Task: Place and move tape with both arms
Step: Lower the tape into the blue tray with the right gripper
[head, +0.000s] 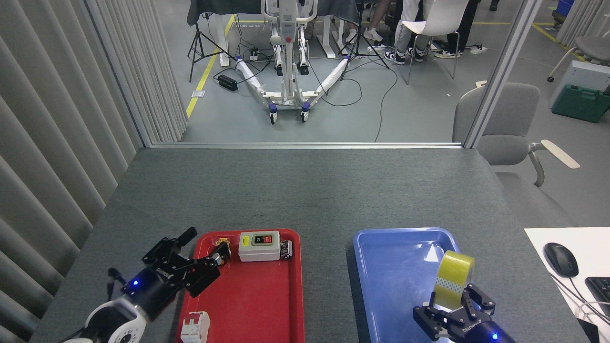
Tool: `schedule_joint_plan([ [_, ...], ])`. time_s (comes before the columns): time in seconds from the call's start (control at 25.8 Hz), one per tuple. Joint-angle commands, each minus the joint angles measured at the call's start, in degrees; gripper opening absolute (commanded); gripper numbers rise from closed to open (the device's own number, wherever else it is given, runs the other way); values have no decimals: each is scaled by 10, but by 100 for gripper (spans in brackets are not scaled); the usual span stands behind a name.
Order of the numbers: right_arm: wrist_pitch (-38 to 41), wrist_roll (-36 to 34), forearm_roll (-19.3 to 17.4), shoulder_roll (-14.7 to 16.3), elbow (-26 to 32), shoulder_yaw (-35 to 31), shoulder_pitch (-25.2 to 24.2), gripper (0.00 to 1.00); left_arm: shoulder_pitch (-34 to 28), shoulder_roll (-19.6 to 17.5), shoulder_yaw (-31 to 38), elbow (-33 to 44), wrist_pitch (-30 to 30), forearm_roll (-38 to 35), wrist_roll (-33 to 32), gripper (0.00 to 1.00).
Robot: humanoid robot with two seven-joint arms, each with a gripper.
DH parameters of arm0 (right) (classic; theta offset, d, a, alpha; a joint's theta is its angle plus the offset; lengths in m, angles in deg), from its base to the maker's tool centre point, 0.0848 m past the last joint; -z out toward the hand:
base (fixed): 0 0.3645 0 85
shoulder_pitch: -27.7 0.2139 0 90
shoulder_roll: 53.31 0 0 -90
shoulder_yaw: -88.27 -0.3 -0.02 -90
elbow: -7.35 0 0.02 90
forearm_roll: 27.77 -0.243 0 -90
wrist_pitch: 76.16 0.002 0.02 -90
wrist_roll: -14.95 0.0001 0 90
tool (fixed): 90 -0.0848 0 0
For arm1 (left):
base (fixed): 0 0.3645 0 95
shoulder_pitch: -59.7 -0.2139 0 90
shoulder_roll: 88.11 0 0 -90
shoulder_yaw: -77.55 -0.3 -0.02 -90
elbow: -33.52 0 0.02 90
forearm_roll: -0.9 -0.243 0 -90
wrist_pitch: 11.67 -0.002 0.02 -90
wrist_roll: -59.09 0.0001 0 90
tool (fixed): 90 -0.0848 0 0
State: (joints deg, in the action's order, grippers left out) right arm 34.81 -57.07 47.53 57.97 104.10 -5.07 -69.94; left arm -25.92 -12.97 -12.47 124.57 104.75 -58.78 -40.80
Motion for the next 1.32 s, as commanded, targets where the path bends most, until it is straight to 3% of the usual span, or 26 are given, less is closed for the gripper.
schedule_joint_plan([
  [0.0, -32, 151, -13, -2, 0, 3, 45, 0, -70, -3, -24, 61, -195, -95, 53, 99],
  [0.15, -74, 378, -15, -14, -2, 27, 97, 0, -71, 8, -39, 31, -256, -92, 51, 99],
  [0.31, -124, 496, -16, -30, -4, 57, 140, 0, -75, 4, -38, 35, -271, -90, 43, 100],
  [0.46, -175, 555, -16, -41, -14, 90, 179, 0, -80, 6, -46, 50, -271, -90, 56, 100],
  [0.62, -185, 605, -11, -45, -37, 107, 188, 0, -78, 17, -57, 55, -271, -88, 75, 100],
  [1.01, -209, 599, -5, -39, -52, 107, 194, 0, -73, 16, -46, 54, -272, -90, 76, 100],
  [1.08, -219, 598, 5, -38, -52, 108, 197, 26, -71, 18, -44, 55, -272, -90, 76, 100],
  [1.16, -222, 589, 14, -37, -52, 108, 197, 63, -67, 17, -43, 54, -272, -90, 76, 100],
  [1.2, -221, 580, 19, -34, -52, 108, 197, 77, -67, 17, -43, 54, -272, -90, 76, 100],
  [1.28, -222, 563, 21, -34, -52, 110, 196, 88, -67, 17, -43, 51, -272, -89, 76, 100],
])
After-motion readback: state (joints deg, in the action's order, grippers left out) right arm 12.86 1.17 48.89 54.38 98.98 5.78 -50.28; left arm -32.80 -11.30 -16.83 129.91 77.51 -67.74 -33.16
